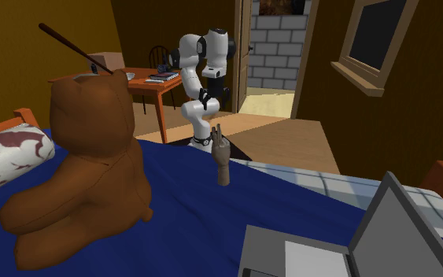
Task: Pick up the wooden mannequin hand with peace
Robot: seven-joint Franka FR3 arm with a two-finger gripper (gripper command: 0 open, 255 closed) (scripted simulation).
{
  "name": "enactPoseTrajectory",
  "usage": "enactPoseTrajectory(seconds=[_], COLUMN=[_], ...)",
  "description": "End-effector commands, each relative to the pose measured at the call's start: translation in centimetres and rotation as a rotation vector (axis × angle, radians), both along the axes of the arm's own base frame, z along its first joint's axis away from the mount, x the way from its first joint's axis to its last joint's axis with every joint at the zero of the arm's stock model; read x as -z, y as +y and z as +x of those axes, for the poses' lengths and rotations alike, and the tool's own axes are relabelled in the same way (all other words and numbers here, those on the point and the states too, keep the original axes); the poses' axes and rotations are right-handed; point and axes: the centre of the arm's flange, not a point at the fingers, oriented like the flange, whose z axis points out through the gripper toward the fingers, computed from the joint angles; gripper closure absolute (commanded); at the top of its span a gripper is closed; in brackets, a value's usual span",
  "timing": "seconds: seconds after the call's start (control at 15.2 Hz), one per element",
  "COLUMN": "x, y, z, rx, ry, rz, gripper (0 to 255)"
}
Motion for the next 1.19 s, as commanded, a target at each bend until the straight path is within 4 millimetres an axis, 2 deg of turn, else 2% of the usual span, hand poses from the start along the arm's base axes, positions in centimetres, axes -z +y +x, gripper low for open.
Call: enactPoseTrajectory(seconds=[0.0, 1.12], x=[0.0, -1.8], y=[0.0, -8.6], z=[0.0, 19.7], rx=[0.000, -0.008], ry=[0.000, -0.035], rz=[0.000, -0.052], gripper=[0, 0])
